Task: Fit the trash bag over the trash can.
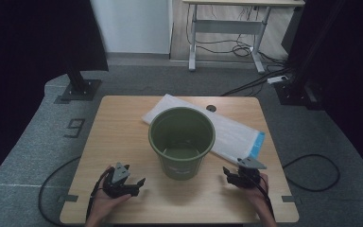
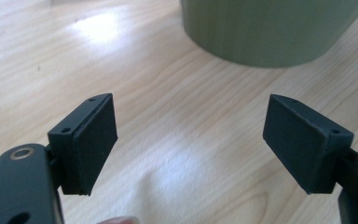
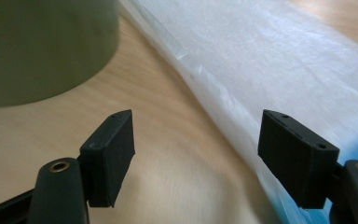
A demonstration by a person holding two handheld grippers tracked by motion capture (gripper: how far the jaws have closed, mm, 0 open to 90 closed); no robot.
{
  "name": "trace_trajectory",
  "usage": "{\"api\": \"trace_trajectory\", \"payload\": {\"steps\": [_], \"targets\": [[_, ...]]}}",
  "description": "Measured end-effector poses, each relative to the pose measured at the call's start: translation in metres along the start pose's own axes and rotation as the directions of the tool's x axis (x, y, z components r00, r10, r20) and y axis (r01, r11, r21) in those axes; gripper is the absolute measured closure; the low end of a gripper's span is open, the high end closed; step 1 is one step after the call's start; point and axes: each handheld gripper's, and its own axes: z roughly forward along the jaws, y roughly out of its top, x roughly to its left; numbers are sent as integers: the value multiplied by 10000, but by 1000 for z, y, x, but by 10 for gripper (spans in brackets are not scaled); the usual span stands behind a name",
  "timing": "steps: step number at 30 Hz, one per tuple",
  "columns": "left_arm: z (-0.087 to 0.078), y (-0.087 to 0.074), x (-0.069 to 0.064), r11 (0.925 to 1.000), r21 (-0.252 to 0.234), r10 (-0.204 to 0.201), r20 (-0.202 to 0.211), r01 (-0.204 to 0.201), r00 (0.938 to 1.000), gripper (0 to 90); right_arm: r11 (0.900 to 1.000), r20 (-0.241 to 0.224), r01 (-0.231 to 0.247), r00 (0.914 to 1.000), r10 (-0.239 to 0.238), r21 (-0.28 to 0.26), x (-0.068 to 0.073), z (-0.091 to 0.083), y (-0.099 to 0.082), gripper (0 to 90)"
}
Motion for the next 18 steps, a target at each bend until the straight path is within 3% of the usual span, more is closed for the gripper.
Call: {"api": "trace_trajectory", "payload": {"steps": [1, 2, 3, 7, 17, 18], "targets": [[-1, -2, 1, 10000, 46, -36, -38, 37, 10000, 173, 10000, 0, 0, 10000, 0, 0, 0, 0, 0, 269], [-4, -7, 3, 9999, 133, -103, -202, 106, 9997, 168, 9988, 217, 293, 9993, -302, 381, 3, 19, 9, 294], [-5, -9, 5, 9996, 210, -162, -257, 167, 9995, 168, 9975, 221, 424, 9988, -437, 569, 5, 27, 13, 309], [-6, -19, 10, 9980, 391, -480, -454, 498, 9978, 169, 9931, 171, 652, 9976, -671, 973, 7, 49, 22, 367], [-3, -33, 8, 9937, 1013, -407, -803, 488, 9959, 168, 9946, 137, 354, 9992, -369, 980, -6, 57, 24, 515], [-3, -35, 9, 9925, 1124, -393, -857, 488, 9955, 167, 9949, 139, 311, 9994, -326, 960, -10, 58, 24, 594]]}}
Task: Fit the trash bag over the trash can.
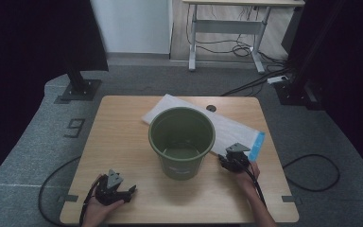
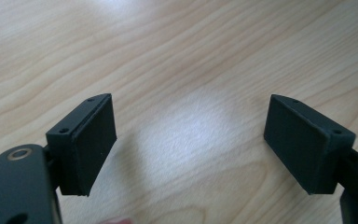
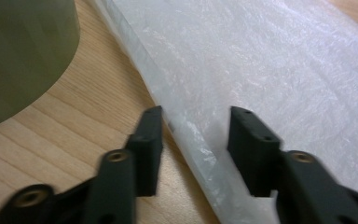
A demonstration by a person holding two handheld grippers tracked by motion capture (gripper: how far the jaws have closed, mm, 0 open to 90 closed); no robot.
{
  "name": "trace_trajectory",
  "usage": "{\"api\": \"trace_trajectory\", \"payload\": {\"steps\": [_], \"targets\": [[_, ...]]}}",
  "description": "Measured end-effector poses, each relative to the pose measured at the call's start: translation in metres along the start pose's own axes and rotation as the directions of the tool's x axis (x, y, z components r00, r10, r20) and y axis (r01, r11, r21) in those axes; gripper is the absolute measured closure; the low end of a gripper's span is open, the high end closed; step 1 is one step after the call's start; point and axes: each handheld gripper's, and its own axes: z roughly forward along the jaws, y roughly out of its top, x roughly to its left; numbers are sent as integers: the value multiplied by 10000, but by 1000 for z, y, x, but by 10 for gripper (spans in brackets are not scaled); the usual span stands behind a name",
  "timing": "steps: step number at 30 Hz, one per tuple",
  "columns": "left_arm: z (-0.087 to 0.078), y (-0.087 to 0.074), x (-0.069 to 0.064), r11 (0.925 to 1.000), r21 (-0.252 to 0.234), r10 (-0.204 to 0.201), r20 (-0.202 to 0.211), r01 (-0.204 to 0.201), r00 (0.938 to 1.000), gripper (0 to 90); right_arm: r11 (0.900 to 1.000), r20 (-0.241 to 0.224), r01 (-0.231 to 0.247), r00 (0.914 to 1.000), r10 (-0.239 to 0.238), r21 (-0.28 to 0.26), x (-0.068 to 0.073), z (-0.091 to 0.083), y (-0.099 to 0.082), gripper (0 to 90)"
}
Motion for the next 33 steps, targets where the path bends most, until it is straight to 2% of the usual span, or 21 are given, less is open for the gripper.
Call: {"api": "trace_trajectory", "payload": {"steps": [2, 3, 4, 6, 9, 10, 11, 12, 14, 17, 20, 23, 24, 25, 26, 27, 28, 30, 31, 32, 33], "targets": [[-1, -1, 1, 10000, -27, -38, -8, 38, 10000, 161, 9999, -20, -153, 9999, 153, 11, -5, -1, -1, 716], [-2, -1, 1, 9999, -74, -79, 13, 80, 10000, 161, 9999, -20, -153, 9999, 153, 11, -5, -1, -1, 716], [-3, -2, 3, 9998, -106, -163, 34, 164, 9999, 161, 9995, -139, -316, 9994, 316, 18, -10, -3, -4, 805], [-3, -3, 4, 9998, -107, -186, 34, 186, 9998, 161, 9994, -62, -336, 9994, 337, 78, -13, -7, -7, 848], [-4, -4, 5, 9998, -128, -180, 51, 181, 9998, 161, 9992, 76, -285, 9996, 283, 264, -14, -14, -11, 858], [-4, -3, 6, 9997, -150, -174, 88, 175, 9998, 161, 9995, 265, -234, 9994, 228, 235, -15, -29, -22, 868], [-4, -3, 6, 9997, -150, -174, 88, 175, 9998, 162, 9995, 265, -234, 9994, 228, 235, -15, -29, -22, 868], [-2, -1, 7, 9997, -191, -136, 135, 138, 9998, 162, 9991, 276, -357, 9990, 350, 235, -16, -43, -33, 870], [0, 6, 9, 9996, -282, 16, 83, -14, 10000, 163, 9987, 419, -443, 9982, 432, 254, -19, -56, -45, 870], [3, 17, 11, 9983, -576, -7, 165, 17, 9999, 168, 9967, 704, -768, 9947, 749, 246, -27, -73, -61, 867], [6, 24, 12, 9969, -782, -91, 488, 129, 9988, 169, 9944, 930, -1028, 9906, 1002, 237, -31, -84, -73, 835], [10, 24, 12, 9977, -678, 8, 566, 30, 9984, 168, 9936, 1083, -1105, 9883, 1074, 223, -30, -89, -77, 787], [12, 25, 13, 9980, -623, 100, 503, -69, 9987, 169, 9923, 1115, -1220, 9866, 1190, 207, -29, -90, -76, 670], [14, 25, 13, 9984, -561, 138, 397, -116, 9991, 169, 9923, 1115, -1220, 9866, 1190, 207, -29, -90, -76, 670], [16, 28, 17, 9986, -535, 8, 317, 9, 9995, 178, 9943, 1136, -1062, 9878, 1064, -79, -23, -88, -70, 539], [16, 28, 17, 9986, -535, 8, 317, 9, 9995, 178, 9943, 1136, -1062, 9878, 1064, -79, -23, -88, -70, 539], [15, 28, 19, 9977, -600, -294, 308, 312, 9991, 179, 9954, 1210, -895, 9883, 931, -344, -13, -85, -61, 487], [14, 28, 19, 9972, -616, -394, 319, 413, 9987, 180, 9958, 997, -661, 9924, 722, -637, 0, -79, -47, 465], [13, 26, 19, 9966, -659, -472, 337, 493, 9983, 180, 9958, 997, -661, 9924, 722, -637, 0, -79, -47, 465], [13, 25, 18, 9975, -556, -422, 354, 441, 9985, 179, 9963, 612, -168, 9979, 220, -839, 16, -68, -31, 460], [14, 23, 16, 9994, -342, -96, 176, 102, 9998, 177, 9964, 467, 3, 9989, 37, -848, 21, -62, -25, 458]]}}
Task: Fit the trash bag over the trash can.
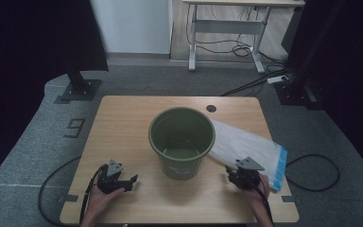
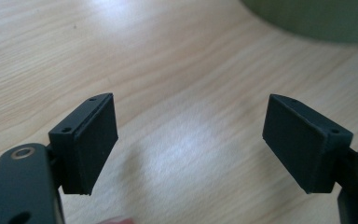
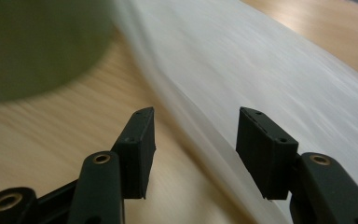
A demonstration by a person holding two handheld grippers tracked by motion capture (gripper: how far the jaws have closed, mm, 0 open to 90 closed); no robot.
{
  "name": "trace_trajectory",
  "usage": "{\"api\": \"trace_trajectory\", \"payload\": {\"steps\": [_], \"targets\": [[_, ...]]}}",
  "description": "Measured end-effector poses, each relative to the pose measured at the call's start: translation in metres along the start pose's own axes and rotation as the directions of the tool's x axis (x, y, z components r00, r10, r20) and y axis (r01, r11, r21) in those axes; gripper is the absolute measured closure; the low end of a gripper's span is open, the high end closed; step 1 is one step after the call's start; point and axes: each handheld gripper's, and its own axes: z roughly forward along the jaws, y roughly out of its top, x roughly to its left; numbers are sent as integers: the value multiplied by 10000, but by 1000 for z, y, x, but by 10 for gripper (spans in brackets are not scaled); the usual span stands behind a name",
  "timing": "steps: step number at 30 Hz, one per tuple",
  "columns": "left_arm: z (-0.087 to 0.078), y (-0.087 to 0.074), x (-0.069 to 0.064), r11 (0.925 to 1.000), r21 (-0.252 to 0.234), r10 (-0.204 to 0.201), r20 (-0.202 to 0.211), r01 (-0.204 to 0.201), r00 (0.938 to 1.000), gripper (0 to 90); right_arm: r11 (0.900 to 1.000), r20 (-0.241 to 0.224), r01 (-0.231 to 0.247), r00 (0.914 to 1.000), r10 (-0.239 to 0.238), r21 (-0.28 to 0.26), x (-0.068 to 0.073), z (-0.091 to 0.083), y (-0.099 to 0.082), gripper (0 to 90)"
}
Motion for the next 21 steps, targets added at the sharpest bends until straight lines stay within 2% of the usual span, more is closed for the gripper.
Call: {"api": "trace_trajectory", "payload": {"steps": [2, 5, 6, 8, 9, 10, 11, 13, 15, 18, 19, 21], "targets": [[0, -1, -1, 9995, 207, 260, -270, -255, 9993, 178, 9991, -328, 435, 9985, -434, 5, 12, 18, 12, 457], [-1, -4, -1, 10000, 38, 69, -164, -68, 9998, 187, 9936, -283, 1125, 9933, -1124, 26, 27, 43, 24, 456], [-1, -4, -1, 10000, 38, 69, -164, -68, 9998, 191, 9936, -283, 1125, 9933, -1124, 26, 27, 43, 24, 456], [0, -7, -3, 9997, 195, 142, -247, -137, 9996, 190, 9914, -288, 1294, 9912, -1288, 210, 33, 58, 30, 457], [1, -8, -3, 9995, 277, 190, -293, -182, 9994, 191, 9921, -258, 1232, 9921, -1226, 252, 34, 64, 32, 472], [1, -9, -4, 9993, 336, 175, -319, -164, 9993, 191, 9920, -334, 1228, 9920, -1218, 301, 34, 67, 33, 509], [-1, -10, -4, 9992, 354, 195, -373, -182, 9991, 190, 9909, -487, 1223, 9916, -1196, 569, 33, 74, 34, 653], [-2, -11, -5, 9993, 349, 164, -416, -150, 9990, 190, 9922, -771, 1089, 9916, -1042, 603, 32, 74, 33, 772], [-1, -10, -6, 9993, 340, 139, -393, -126, 9991, 190, 9910, -960, 1140, 9896, -1070, 702, 29, 70, 30, 845], [0, -9, -7, 9992, 353, 195, -406, -181, 9990, 191, 9918, -1091, 998, 9899, -908, 799, 25, 62, 25, 880], [0, -8, -8, 9991, 352, 237, -360, -225, 9991, 190, 9932, -1258, 847, 9893, -742, 804, 22, 51, 18, 884], [-2, -7, -8, 9995, 244, 202, -296, -195, 9994, 191, 9897, -1264, 1023, 9879, -894, 999, 20, 38, 10, 884]]}}
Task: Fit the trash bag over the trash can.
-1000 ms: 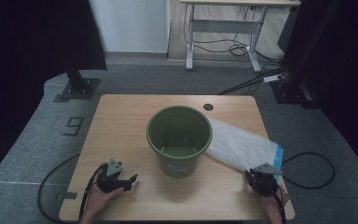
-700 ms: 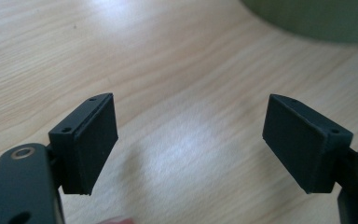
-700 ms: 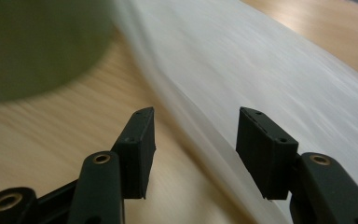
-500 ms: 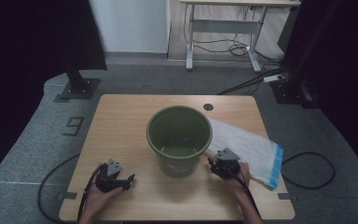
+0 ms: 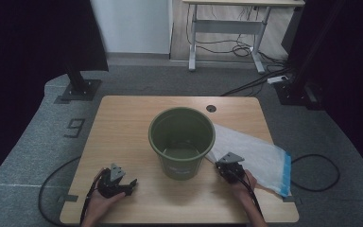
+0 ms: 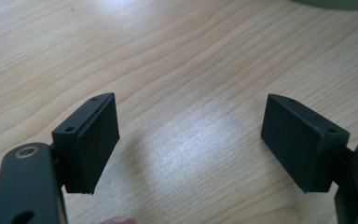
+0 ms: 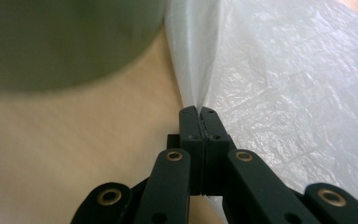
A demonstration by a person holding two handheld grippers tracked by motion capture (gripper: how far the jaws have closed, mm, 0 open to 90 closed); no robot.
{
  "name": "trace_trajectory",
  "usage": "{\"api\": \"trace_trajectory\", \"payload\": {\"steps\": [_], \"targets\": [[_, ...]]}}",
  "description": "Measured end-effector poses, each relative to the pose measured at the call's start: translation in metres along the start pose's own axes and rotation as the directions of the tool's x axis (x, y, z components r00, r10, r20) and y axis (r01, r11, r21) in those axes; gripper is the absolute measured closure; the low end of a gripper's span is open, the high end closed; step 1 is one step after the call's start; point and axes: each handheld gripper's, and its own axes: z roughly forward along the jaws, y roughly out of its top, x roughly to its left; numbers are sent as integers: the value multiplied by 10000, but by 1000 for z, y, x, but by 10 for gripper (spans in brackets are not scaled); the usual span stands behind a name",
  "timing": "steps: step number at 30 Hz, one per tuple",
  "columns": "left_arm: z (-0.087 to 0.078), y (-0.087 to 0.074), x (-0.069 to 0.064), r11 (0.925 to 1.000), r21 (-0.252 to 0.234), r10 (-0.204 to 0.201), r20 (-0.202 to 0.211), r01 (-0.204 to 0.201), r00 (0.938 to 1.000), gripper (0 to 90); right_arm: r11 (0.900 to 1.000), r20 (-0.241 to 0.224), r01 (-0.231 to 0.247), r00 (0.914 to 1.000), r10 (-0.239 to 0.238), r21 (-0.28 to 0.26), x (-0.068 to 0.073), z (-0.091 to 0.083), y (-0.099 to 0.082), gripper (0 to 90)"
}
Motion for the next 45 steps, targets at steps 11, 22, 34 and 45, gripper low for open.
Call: {"api": "trace_trajectory", "payload": {"steps": [11, 22, 34, 45], "targets": [[1, 3, 8, 9994, -187, -294, 212, 298, 9993, 196, 10000, -362, -63, 9993, 60, -61, 3, -28, -16, 625], [2, -1, 5, 9998, 41, -175, 139, 174, 9998, 196, 9981, 90, -588, 9982, 589, -163, 8, 16, 15, 505], [-1, -4, 5, 9997, 91, -217, 19, 217, 9998, 196, 9914, 300, -934, 9949, 965, -920, -3, 9, 17, 887], [-4, -5, 9, 9991, -44, -433, 11, 433, 9991, 196, 9063, -5, -2655, 9597, 2810, -3288, -34, -52, 22, 889]]}}
